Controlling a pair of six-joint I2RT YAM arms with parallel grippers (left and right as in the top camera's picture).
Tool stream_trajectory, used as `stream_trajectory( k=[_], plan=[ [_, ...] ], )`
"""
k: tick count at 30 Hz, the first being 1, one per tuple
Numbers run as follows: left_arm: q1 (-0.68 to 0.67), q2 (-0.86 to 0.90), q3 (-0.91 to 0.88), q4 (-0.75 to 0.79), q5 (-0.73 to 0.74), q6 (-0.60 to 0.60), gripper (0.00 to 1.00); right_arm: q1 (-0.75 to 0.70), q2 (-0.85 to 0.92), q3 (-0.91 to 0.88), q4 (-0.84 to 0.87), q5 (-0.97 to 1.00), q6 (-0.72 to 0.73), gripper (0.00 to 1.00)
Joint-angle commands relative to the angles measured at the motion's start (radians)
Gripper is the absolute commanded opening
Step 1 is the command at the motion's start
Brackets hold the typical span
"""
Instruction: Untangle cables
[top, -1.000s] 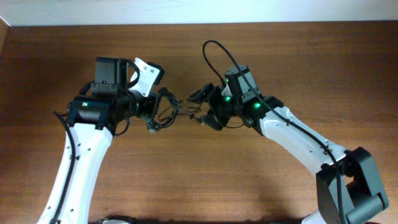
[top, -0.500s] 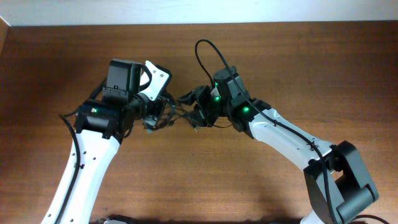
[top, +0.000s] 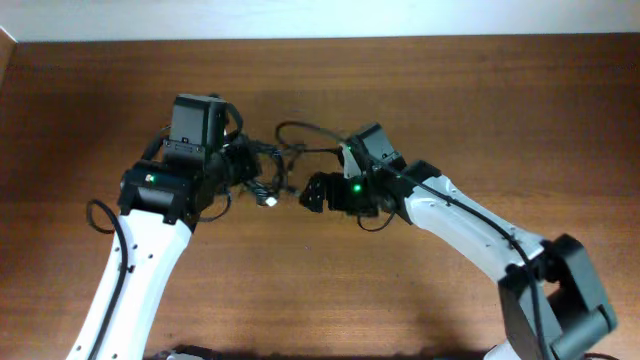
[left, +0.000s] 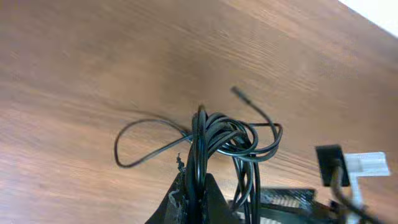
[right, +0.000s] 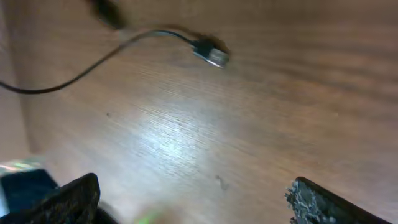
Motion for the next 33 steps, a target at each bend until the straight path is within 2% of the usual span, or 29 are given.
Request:
stream_trajectory(
  k=[1,2,3,4,5,6,7,10,11,12,15,18,21,26,27,31,33],
  plan=[
    [-0.001,-0.025,0.017,-0.004,0.156,0.018,0.0,-0.044,-0.138,0.003,-0.06,0.039,-0.189,0.99],
    [-0.001,-0.025,0.017,0.002,0.154,0.206,0.0,-0.077,-0.181,0.003,-0.106,-0.004,-0.167,0.99],
    [-0.001,-0.025,0.017,0.016,0.15,0.341,0.0,-0.109,-0.224,0.003,-0.15,-0.048,-0.159,1.0],
    [-0.002,-0.025,0.017,0.042,0.117,0.562,0.0,-0.154,-0.286,0.003,-0.194,-0.087,-0.124,0.97],
    [-0.003,-0.025,0.017,0.045,0.098,0.674,0.0,-0.178,-0.32,0.003,-0.206,-0.099,-0.055,0.91],
    [-0.011,-0.025,0.017,0.047,0.098,0.805,0.0,-0.196,-0.348,0.003,-0.2,-0.126,0.027,0.74],
    [-0.027,-0.025,0.017,0.069,0.097,0.935,0.0,-0.198,-0.349,0.003,-0.182,-0.137,0.104,0.72],
    [-0.097,-0.025,0.017,0.186,0.095,1.086,0.0,-0.196,-0.254,0.003,-0.135,-0.243,0.189,0.77],
    [-0.122,-0.025,0.017,0.203,0.094,1.118,0.0,-0.196,-0.217,0.003,-0.106,-0.288,0.219,0.79],
    [-0.148,-0.025,0.017,0.21,0.094,1.147,0.0,-0.197,-0.183,0.003,-0.064,-0.332,0.228,0.87],
    [-0.213,-0.025,0.017,0.203,-0.042,1.181,0.0,-0.2,-0.096,0.003,0.052,-0.435,0.257,0.96],
    [-0.253,-0.025,0.017,0.2,-0.24,1.209,0.0,-0.274,-0.088,0.003,0.058,-0.432,0.281,0.97],
    [-0.259,-0.025,0.017,0.205,-0.239,1.208,0.0,-0.306,-0.087,0.003,0.098,-0.432,0.36,0.97],
    [-0.354,-0.025,0.017,0.23,-0.236,1.216,0.0,-0.285,-0.05,0.003,0.166,-0.418,0.422,0.96],
    [-0.368,-0.025,0.017,0.23,-0.236,1.216,0.0,-0.266,-0.034,0.003,0.178,-0.436,0.436,0.92],
    [-0.374,-0.025,0.017,0.341,-0.281,1.215,0.0,-0.16,-0.029,0.003,0.154,-0.478,0.436,0.87],
    [-0.374,-0.025,0.017,0.377,-0.355,1.215,0.0,-0.129,-0.029,0.003,0.087,-0.478,0.436,0.76]
  ],
)
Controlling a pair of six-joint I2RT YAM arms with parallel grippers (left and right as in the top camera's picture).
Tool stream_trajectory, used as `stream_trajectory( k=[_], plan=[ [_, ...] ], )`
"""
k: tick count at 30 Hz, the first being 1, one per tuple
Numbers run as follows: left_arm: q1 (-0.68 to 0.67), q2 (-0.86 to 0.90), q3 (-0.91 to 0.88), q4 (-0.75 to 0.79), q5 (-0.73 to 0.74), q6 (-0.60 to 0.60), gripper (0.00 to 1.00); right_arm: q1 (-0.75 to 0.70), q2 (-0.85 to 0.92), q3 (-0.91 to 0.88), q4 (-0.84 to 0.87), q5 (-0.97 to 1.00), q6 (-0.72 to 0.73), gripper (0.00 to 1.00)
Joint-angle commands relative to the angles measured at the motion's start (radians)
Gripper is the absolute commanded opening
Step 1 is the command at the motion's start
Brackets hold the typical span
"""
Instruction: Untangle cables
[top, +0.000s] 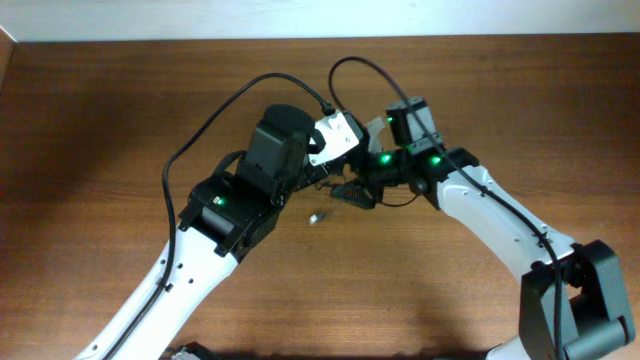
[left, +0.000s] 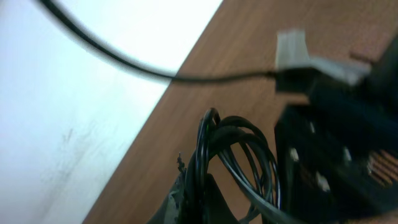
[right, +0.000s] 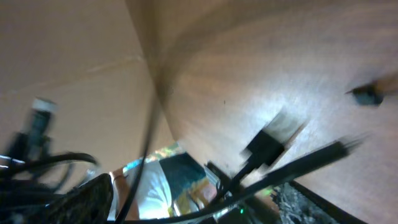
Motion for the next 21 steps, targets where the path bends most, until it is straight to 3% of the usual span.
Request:
stream_trajectory(
  k=[1,4,6,9,12,14,16,19,21],
  plan=[
    [-0.004,-0.023,0.016,0.044,-0.119,-0.009,0.0,0.021,0.006,0.002,-0.055,-0.025,-0.007,0.7],
    [-0.004,-0.023,0.016,0.044,-0.119,-0.143,0.0,0.021,0.006,0.002,-0.051,-0.024,-0.014,0.57],
    [-0.004,-0.023,0.015,0.043,-0.119,-0.294,0.0,0.021,0.005,0.002,-0.053,-0.027,-0.098,0.49],
    [-0.004,-0.02,0.013,0.024,-0.098,-0.342,0.0,0.019,0.005,0.002,-0.098,-0.004,-0.227,0.49],
    [0.043,-0.019,0.013,-0.084,0.059,-0.433,0.0,-0.01,-0.011,0.003,-0.311,0.271,-0.362,0.55],
    [0.149,-0.019,0.013,-0.115,0.342,-0.433,0.0,-0.082,-0.084,0.003,-0.423,0.397,-0.441,0.59],
    [0.201,-0.019,0.012,-0.119,0.56,-0.348,0.0,-0.179,-0.18,0.003,-0.477,0.399,-0.513,0.59],
    [0.209,-0.018,0.011,-0.123,0.703,-0.248,0.0,-0.319,-0.362,0.003,-0.513,0.255,-0.665,0.61],
    [0.209,-0.012,0.011,-0.124,0.837,-0.194,0.0,-0.327,-0.408,0.003,-0.515,0.217,-0.774,0.66]
  ],
)
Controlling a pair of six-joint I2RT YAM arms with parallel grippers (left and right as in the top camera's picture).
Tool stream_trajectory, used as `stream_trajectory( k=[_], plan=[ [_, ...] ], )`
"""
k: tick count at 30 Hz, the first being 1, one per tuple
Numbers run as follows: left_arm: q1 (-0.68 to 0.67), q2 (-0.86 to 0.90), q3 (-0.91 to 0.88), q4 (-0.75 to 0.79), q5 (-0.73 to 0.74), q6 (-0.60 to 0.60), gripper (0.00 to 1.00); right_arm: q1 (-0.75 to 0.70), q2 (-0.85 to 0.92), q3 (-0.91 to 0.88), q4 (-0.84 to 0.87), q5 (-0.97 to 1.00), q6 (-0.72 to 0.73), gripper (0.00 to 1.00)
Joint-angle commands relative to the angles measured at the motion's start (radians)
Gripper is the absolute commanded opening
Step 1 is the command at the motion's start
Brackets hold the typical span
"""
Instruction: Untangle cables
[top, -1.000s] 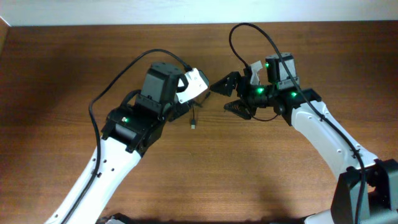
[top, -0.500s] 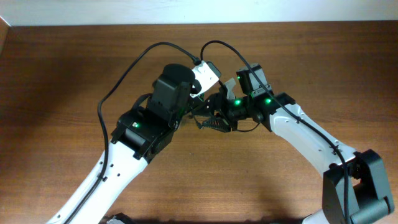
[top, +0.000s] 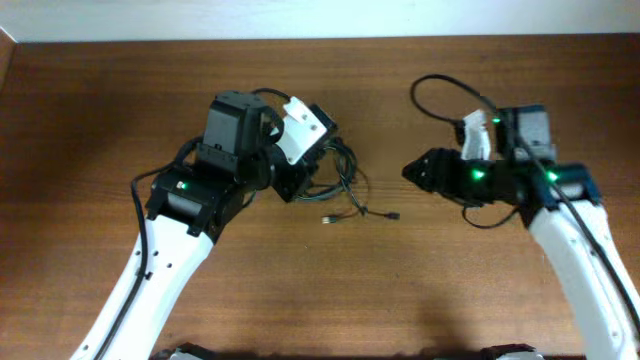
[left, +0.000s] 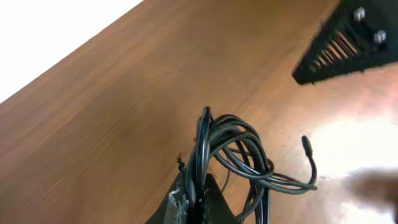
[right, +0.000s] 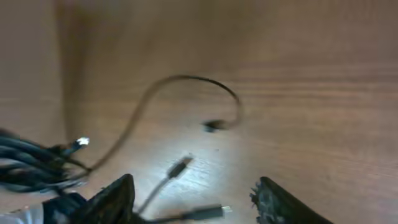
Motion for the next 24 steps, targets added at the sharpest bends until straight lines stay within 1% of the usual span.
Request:
stream_trajectory(
  k=[1,2,3,4,5,8,9,10,11,14,15,16,17,18,19,20,21,22,24],
  plan=[
    [0.005,-0.005,0.01,0.002,0.257,0.108,0.0,-0.005,-0.044,0.003,-0.003,-0.127,-0.233,0.66],
    [0.005,-0.001,0.01,0.002,0.28,0.117,0.0,-0.005,-0.041,0.003,-0.002,-0.216,-0.332,0.66],
    [0.005,0.004,0.01,0.004,0.291,0.119,0.0,-0.005,-0.039,0.003,-0.003,-0.335,-0.463,0.71],
    [0.005,0.014,0.01,0.014,0.336,0.119,0.0,-0.005,-0.038,0.003,0.005,-0.397,-0.533,0.75],
    [0.005,0.025,0.01,0.026,0.389,0.119,0.0,-0.005,-0.032,0.003,0.027,-0.401,-0.54,0.75],
    [0.005,0.038,0.01,0.042,0.394,0.119,0.0,-0.005,-0.016,0.003,0.061,-0.554,-0.549,0.75],
    [0.005,0.043,0.01,0.042,0.391,0.119,0.0,-0.005,-0.012,0.003,0.061,-0.571,-0.566,0.74],
    [0.005,0.047,0.01,0.042,0.391,0.118,0.0,-0.005,-0.011,0.003,0.06,-0.579,-0.566,0.67],
    [0.005,0.049,0.01,0.042,0.391,0.118,0.0,-0.005,-0.011,0.003,0.06,-0.607,-0.567,0.63],
    [0.005,0.049,0.01,0.053,0.391,0.118,0.0,-0.005,-0.01,0.002,0.061,-0.602,-0.591,0.62],
    [0.005,0.049,0.01,0.059,0.395,0.118,0.0,-0.005,-0.007,0.002,0.061,-0.573,-0.599,0.62],
    [0.005,0.049,0.01,0.067,0.431,0.117,0.0,-0.005,0.003,0.002,0.06,-0.462,-0.599,0.63],
    [0.005,0.049,0.01,0.071,0.45,0.118,0.0,-0.005,0.013,0.002,0.06,-0.433,-0.599,0.66],
    [0.005,0.049,0.01,0.071,0.451,0.118,0.0,-0.005,0.027,0.002,0.061,-0.446,-0.6,0.66],
    [0.004,0.049,0.01,0.071,0.451,0.117,0.0,-0.005,0.041,0.002,0.061,-0.476,-0.602,0.63],
    [0.005,0.049,0.01,0.071,0.451,0.118,0.0,-0.005,0.05,0.002,0.061,-0.511,-0.614,0.56],
    [0.005,0.049,0.01,0.071,0.451,0.118,0.0,-0.005,0.053,0.002,0.061,-0.563,-0.634,0.52],
    [0.005,0.049,0.01,0.071,0.451,0.117,0.0,-0.005,0.053,0.002,0.06,-0.567,-0.633,0.47],
    [0.005,0.049,0.01,0.071,0.451,0.117,0.0,-0.005,0.053,0.002,0.061,-0.595,-0.633,0.47]
  ],
)
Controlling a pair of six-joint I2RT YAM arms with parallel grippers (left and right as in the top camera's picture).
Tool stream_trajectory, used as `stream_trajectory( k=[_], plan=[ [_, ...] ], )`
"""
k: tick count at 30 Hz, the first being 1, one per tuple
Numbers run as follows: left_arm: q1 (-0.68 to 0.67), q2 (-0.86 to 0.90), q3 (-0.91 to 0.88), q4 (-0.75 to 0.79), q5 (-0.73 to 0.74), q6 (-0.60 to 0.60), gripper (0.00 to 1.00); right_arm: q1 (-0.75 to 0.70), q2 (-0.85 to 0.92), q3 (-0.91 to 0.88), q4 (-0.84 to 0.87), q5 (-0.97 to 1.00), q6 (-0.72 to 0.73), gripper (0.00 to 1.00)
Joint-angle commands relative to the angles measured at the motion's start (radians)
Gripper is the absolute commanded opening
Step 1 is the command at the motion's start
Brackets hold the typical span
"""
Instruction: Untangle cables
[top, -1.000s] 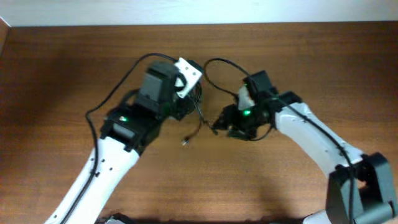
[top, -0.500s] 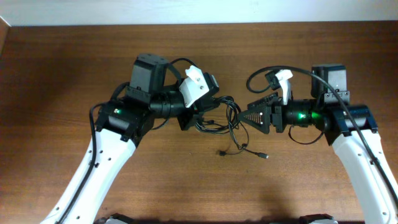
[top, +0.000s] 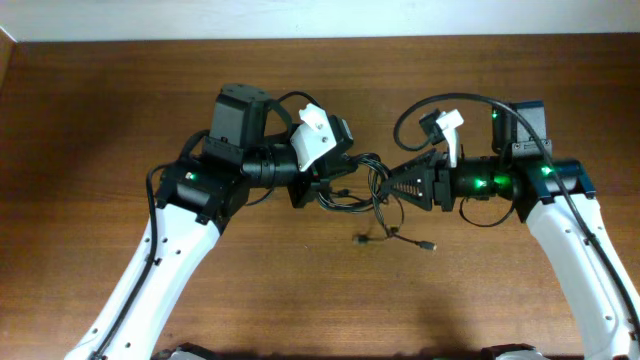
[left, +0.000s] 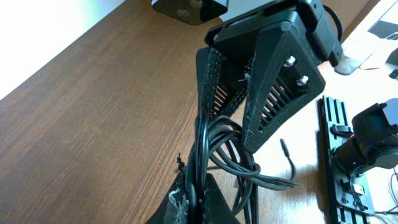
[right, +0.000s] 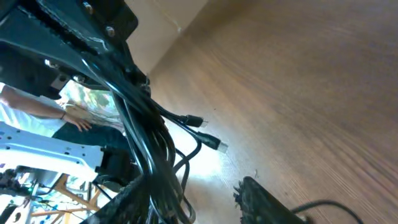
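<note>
A tangled bundle of black cables (top: 352, 186) hangs over the middle of the wooden table (top: 90, 110). My left gripper (top: 312, 188) is shut on its left side; in the left wrist view the strands rise out of the shut jaws (left: 198, 186). My right gripper (top: 393, 185) points left at the bundle and is open. Its two fingers (left: 273, 81) stand either side of the strands, and in the right wrist view the cables (right: 143, 143) run past its left finger. Two loose plug ends (top: 360, 238) (top: 428, 245) lie on the table below.
The table's far edge meets a white wall (top: 320, 18). The right arm's own black cable (top: 430, 105) loops above its wrist. Dark equipment (left: 367, 143) shows beyond the table in the left wrist view.
My right gripper was off to the right, apart from the bundle; now it is at the bundle with open fingers around the strands. The left gripper, still holding, has turned toward it. The loose ends lie further right.
At first my left gripper held the bundle left of centre with the open right gripper close by. Then both arms were close together nearer the far edge. Then they stood apart, bundle in the left. Now the right fingers straddle the bundle.
</note>
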Motion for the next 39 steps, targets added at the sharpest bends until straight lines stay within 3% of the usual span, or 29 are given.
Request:
stream_trajectory(
  k=[1,4,7,10,14,16,17,18,19,20,24,25,26,27,29,30,33,36,39],
  plan=[
    [0.003,0.003,0.01,0.005,0.045,0.011,0.0,-0.001,0.01,0.002,0.0,-0.066,-0.039,0.47],
    [0.003,0.003,0.01,0.005,0.046,0.011,0.0,0.0,0.016,0.002,0.004,-0.063,-0.116,0.58],
    [0.003,0.003,0.01,0.005,0.045,0.0,0.0,0.038,0.029,0.002,0.004,-0.067,-0.116,0.46],
    [0.003,0.003,0.01,0.005,0.045,0.0,0.0,0.07,0.029,0.002,0.008,-0.063,-0.116,0.07],
    [0.003,0.003,0.01,0.005,-0.045,0.001,0.01,0.07,0.029,0.002,0.005,-0.061,-0.111,0.04],
    [0.003,0.003,0.01,0.009,-0.103,0.001,0.03,0.07,0.029,0.002,-0.009,-0.002,-0.026,0.04],
    [0.003,0.003,0.01,0.013,-0.102,0.001,0.1,0.07,0.029,0.002,-0.02,0.018,-0.021,0.04],
    [0.003,0.003,0.01,0.018,-0.102,0.001,0.43,0.07,0.029,0.002,-0.023,0.017,-0.009,0.04],
    [0.003,0.003,0.01,0.022,-0.103,0.001,0.66,0.071,0.029,0.002,-0.023,0.017,0.013,0.04],
    [0.002,0.003,0.01,0.022,-0.102,0.001,0.99,0.07,0.029,0.002,-0.028,0.017,0.029,0.04],
    [0.002,0.003,0.01,0.057,-0.102,0.001,1.0,0.071,0.029,0.002,-0.043,0.016,0.086,0.04],
    [0.002,0.003,0.01,0.066,-0.102,0.001,0.88,0.071,0.029,0.002,-0.051,0.016,0.117,0.04],
    [0.002,0.003,0.01,0.067,-0.102,0.001,0.71,0.071,0.029,0.002,-0.074,0.015,0.124,0.04],
    [0.002,0.003,0.01,0.067,-0.102,0.001,0.64,0.071,0.029,0.002,-0.09,0.017,0.124,0.04],
    [0.002,0.003,0.01,0.071,-0.102,0.001,0.62,0.074,0.029,0.002,-0.09,0.018,0.121,0.04],
    [0.002,0.007,0.01,0.084,-0.102,0.001,0.55,0.084,0.029,0.002,-0.08,0.033,0.121,0.04],
    [-0.002,0.013,0.01,0.092,-0.098,0.001,0.56,0.122,0.029,0.002,-0.093,0.044,0.121,0.04],
    [-0.021,0.014,0.01,0.084,-0.092,0.001,0.47,0.131,0.029,0.002,-0.1,0.043,0.133,0.04],
    [-0.054,0.034,0.01,0.078,-0.095,0.002,0.5,0.131,0.029,0.002,-0.101,0.032,0.133,0.04]
  ],
)
